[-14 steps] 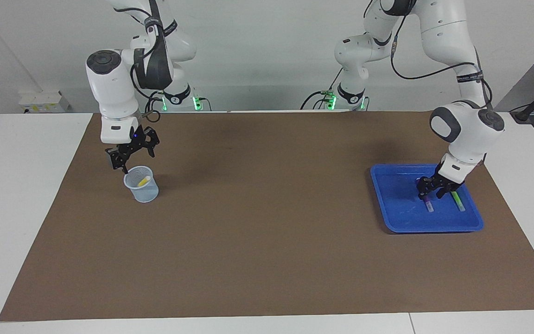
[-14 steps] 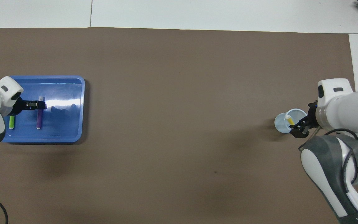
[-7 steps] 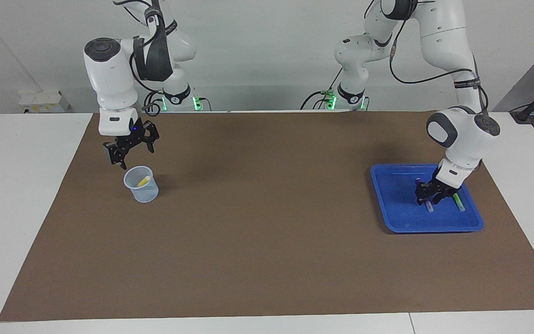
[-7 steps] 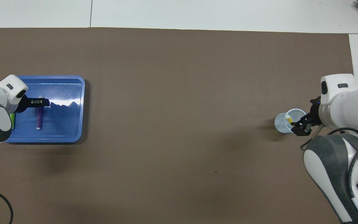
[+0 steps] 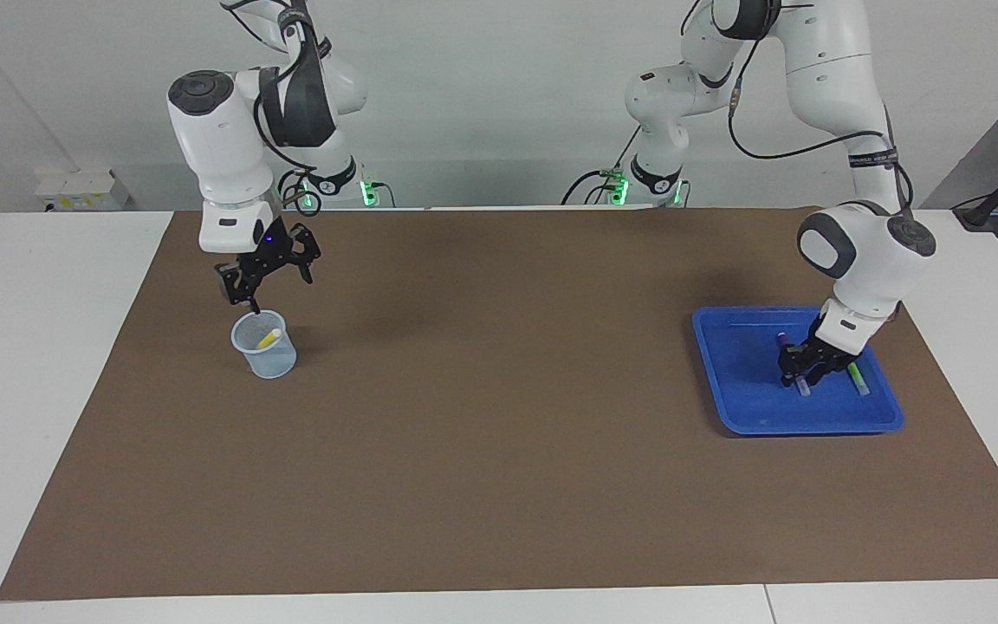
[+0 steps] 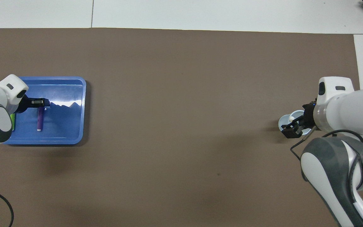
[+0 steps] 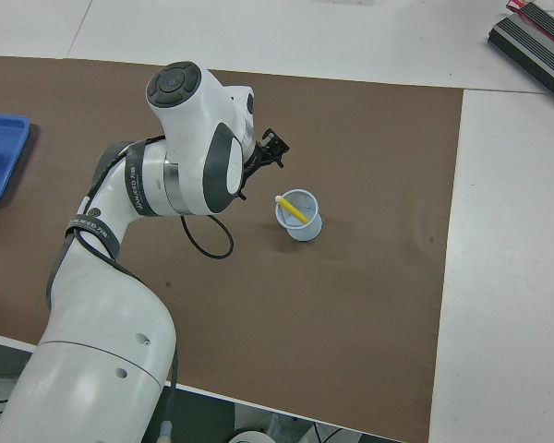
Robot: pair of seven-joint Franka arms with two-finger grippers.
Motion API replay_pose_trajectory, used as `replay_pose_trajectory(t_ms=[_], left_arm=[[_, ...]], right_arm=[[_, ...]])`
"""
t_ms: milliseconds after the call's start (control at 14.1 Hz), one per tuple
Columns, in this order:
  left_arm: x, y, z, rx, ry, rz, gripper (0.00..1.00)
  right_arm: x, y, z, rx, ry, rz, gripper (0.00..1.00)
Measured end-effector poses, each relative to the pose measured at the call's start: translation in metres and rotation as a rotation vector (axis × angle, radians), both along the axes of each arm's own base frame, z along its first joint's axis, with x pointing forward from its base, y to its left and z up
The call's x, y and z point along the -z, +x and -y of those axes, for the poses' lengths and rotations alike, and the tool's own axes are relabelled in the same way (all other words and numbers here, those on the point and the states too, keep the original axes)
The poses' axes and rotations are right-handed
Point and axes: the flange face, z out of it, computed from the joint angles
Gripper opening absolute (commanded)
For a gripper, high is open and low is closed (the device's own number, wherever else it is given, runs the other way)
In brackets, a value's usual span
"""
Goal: Transfer and insert pens with both arms
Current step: 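Grasp the purple pen with the left gripper while the right gripper withdraws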
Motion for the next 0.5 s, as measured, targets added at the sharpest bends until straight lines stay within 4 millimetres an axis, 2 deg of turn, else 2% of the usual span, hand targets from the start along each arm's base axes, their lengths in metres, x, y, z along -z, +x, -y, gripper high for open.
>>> replay_pose_trajectory(t_ms=[212, 354, 425, 495], left_arm=[[-0.0001, 0.0001, 0.0000, 0.001, 0.000, 0.000, 0.21], [0.0002, 0.0001, 0.0000, 0.000, 0.000, 0.000, 0.05], [-0.0001, 0.0004, 0.0000, 0.001, 0.000, 0.002, 0.00], [-0.0003, 0.0006, -0.0001, 0.000, 0.001, 0.005, 0.00]], right_arm=[[0.0004, -0.0006, -0.0036, 0.057, 0.020, -0.004, 1.00], [0.0007, -0.0008, -0.0038, 0.067, 0.024, -0.005, 1.00], [0.0013, -0.0012, -0.0040, 0.070, 0.029, -0.010, 1.00], [0.0024, -0.0025, -0.0047, 0.079, 0.041, -0.023, 1.00]])
